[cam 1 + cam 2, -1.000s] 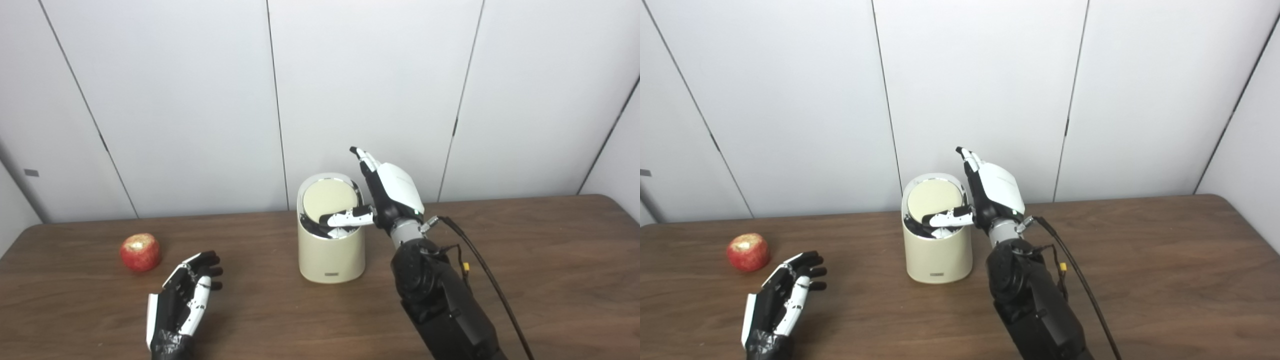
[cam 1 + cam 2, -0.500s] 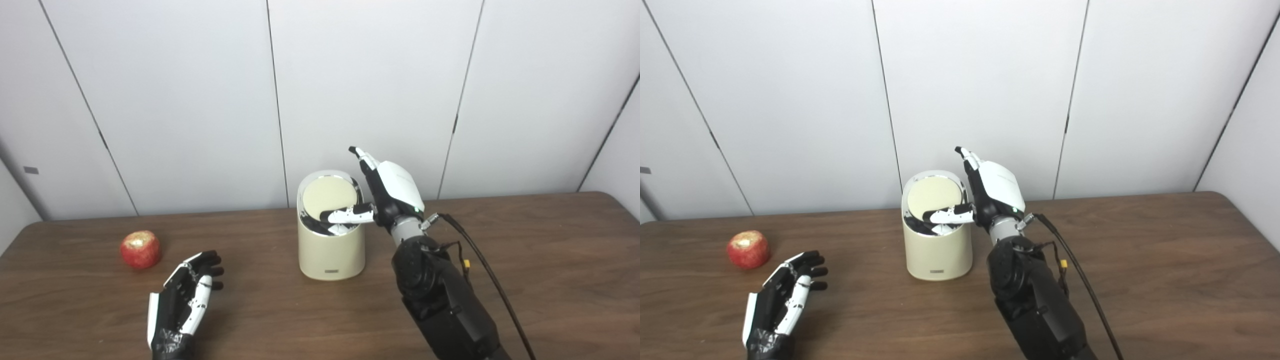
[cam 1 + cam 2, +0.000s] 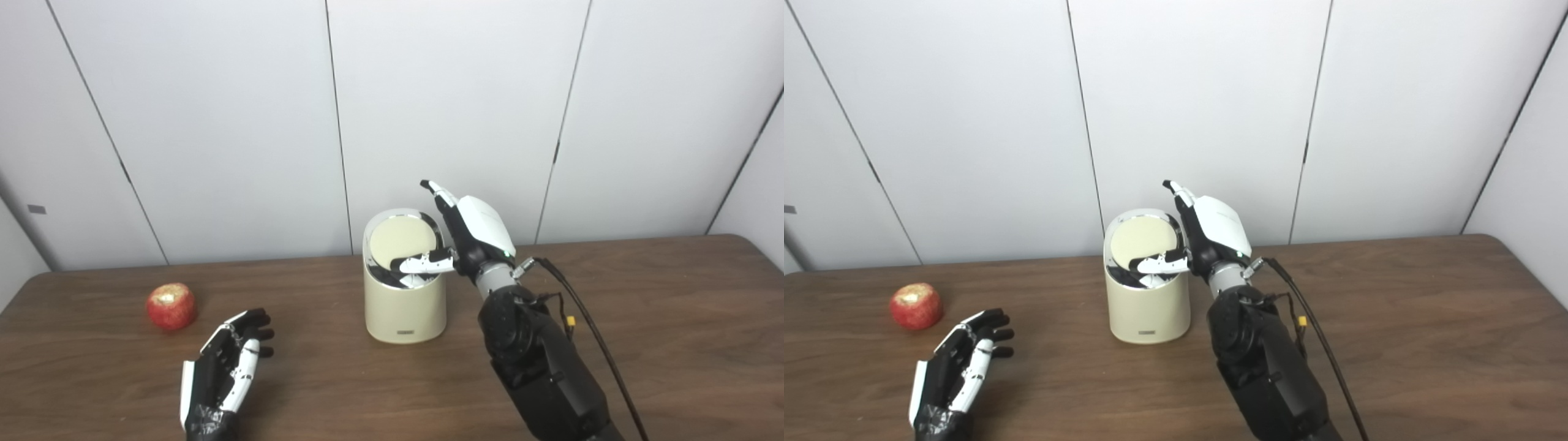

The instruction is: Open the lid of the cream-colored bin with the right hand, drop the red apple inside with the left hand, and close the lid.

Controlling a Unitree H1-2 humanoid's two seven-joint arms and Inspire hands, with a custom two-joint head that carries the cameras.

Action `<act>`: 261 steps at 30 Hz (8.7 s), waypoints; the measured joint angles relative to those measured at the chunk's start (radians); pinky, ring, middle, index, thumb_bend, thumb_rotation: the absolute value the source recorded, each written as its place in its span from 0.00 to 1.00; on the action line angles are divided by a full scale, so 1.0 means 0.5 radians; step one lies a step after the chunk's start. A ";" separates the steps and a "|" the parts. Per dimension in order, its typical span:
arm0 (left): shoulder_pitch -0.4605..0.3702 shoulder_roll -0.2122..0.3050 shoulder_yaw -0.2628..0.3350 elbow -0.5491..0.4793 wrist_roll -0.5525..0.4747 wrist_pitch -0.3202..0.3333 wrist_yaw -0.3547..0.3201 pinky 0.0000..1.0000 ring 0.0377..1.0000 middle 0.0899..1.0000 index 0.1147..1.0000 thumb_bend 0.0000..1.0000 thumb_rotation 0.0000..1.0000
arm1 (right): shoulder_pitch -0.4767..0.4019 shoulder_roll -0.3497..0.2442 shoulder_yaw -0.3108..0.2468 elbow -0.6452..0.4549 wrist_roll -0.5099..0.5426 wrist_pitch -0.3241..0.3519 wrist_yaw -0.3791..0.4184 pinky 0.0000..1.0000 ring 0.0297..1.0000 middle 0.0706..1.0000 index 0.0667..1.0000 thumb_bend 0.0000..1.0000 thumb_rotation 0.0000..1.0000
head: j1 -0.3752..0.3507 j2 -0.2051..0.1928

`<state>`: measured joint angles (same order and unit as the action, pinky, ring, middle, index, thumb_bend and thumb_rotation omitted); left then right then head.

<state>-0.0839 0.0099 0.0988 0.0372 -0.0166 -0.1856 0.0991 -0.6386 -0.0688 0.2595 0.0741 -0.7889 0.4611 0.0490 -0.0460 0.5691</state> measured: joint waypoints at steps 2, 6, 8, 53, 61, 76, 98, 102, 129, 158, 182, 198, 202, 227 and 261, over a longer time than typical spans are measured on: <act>0.000 0.000 0.001 0.000 -0.001 0.001 0.000 0.58 0.66 0.69 0.66 0.27 0.43 | -0.011 0.017 -0.010 -0.011 -0.005 -0.002 0.015 0.86 0.91 0.93 0.92 0.56 0.11 | 0.000 0.003; 0.000 0.000 -0.001 -0.001 -0.002 0.005 0.000 0.58 0.66 0.69 0.67 0.27 0.44 | -0.023 0.035 -0.021 -0.016 -0.014 -0.002 0.028 0.84 0.91 0.93 0.92 0.53 0.04 | 0.000 0.006; 0.000 0.000 -0.001 0.000 -0.001 0.005 0.000 0.58 0.66 0.69 0.67 0.27 0.44 | -0.022 0.035 -0.021 -0.016 -0.013 -0.003 0.029 0.84 0.90 0.93 0.91 0.52 0.01 | 0.000 0.006; -0.007 0.005 -0.001 0.011 0.001 -0.001 0.002 0.58 0.66 0.68 0.66 0.26 0.44 | 0.555 -0.078 -0.249 -0.379 0.362 -0.431 -0.290 0.79 0.88 0.92 0.92 0.96 0.83 | -0.003 -0.034; -0.010 0.008 -0.001 0.018 0.008 -0.001 0.007 0.58 0.66 0.69 0.67 0.25 0.43 | 0.815 -0.023 -0.410 -0.305 0.450 -0.902 -0.745 0.48 0.60 0.64 0.68 0.34 0.38 | -0.009 -0.049; -0.020 0.013 -0.001 0.042 0.061 -0.057 0.027 0.57 0.63 0.66 0.64 0.26 0.38 | 0.974 -0.014 -0.517 -0.031 0.629 -1.648 -1.010 0.57 0.65 0.66 0.66 0.30 0.37 | 0.012 -0.058; -0.374 0.507 0.118 -0.201 1.762 0.660 0.342 0.95 1.00 1.00 1.00 1.00 0.44 | 0.969 -0.015 -0.549 -0.011 0.738 -1.677 -0.967 0.58 0.65 0.65 0.66 0.30 0.35 | 0.083 -0.077; -0.452 0.614 0.116 -0.115 1.748 0.802 0.285 0.99 1.00 1.00 1.00 1.00 0.37 | 0.972 -0.015 -0.550 -0.016 0.738 -1.673 -0.951 0.58 0.65 0.65 0.66 0.30 0.37 | 0.080 -0.077; -0.684 0.795 -0.033 0.725 1.029 0.910 0.074 0.73 0.89 0.93 0.95 1.00 0.45 | 0.985 -0.015 -0.590 -0.030 0.777 -1.642 -0.864 0.54 0.63 0.64 0.65 0.28 0.31 | 0.230 -0.104; -0.910 0.905 -0.293 1.131 0.870 0.715 0.129 0.71 0.83 0.86 0.84 1.00 0.31 | 1.020 -0.024 -0.625 -0.061 0.810 -1.641 -0.805 0.56 0.64 0.65 0.65 0.28 0.22 | 0.258 -0.098; -1.186 0.959 -1.001 1.359 1.512 1.049 0.090 0.22 0.28 0.37 0.48 0.56 0.01 | 1.048 -0.024 -0.620 -0.095 0.802 -1.571 -0.764 0.53 0.62 0.63 0.65 0.27 0.25 | 0.236 -0.080; -1.224 0.903 -1.116 1.508 1.600 1.035 0.381 0.27 0.36 0.46 0.46 0.50 0.00 | 1.052 -0.019 -0.617 -0.100 0.809 -1.569 -0.759 0.55 0.63 0.64 0.65 0.27 0.25 | 0.239 -0.113; -1.178 0.913 -1.118 1.366 1.604 1.058 0.319 0.27 0.36 0.45 0.46 0.50 0.00 | 1.052 -0.018 -0.614 -0.102 0.799 -1.569 -0.759 0.55 0.63 0.65 0.64 0.27 0.25 | 0.224 -0.110; -0.684 0.581 -1.047 -0.398 1.759 0.645 -0.118 0.20 0.31 0.39 0.48 0.49 0.00 | 1.034 0.027 -0.599 -0.100 0.707 -1.557 -0.761 0.55 0.64 0.66 0.65 0.27 0.34 | 0.129 -0.150; -0.822 0.311 -0.819 -0.388 2.040 0.141 0.030 0.33 0.38 0.44 0.47 0.47 0.00 | 0.981 0.045 -0.561 -0.026 0.660 -1.573 -0.894 0.56 0.64 0.65 0.65 0.26 0.28 | 0.083 -0.215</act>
<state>-0.4948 0.1653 -0.3108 -0.1569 1.0033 -0.1149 0.1141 -0.1480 -0.0465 -0.0211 0.0612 -0.4588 -0.3255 -0.3978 -0.0046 0.4617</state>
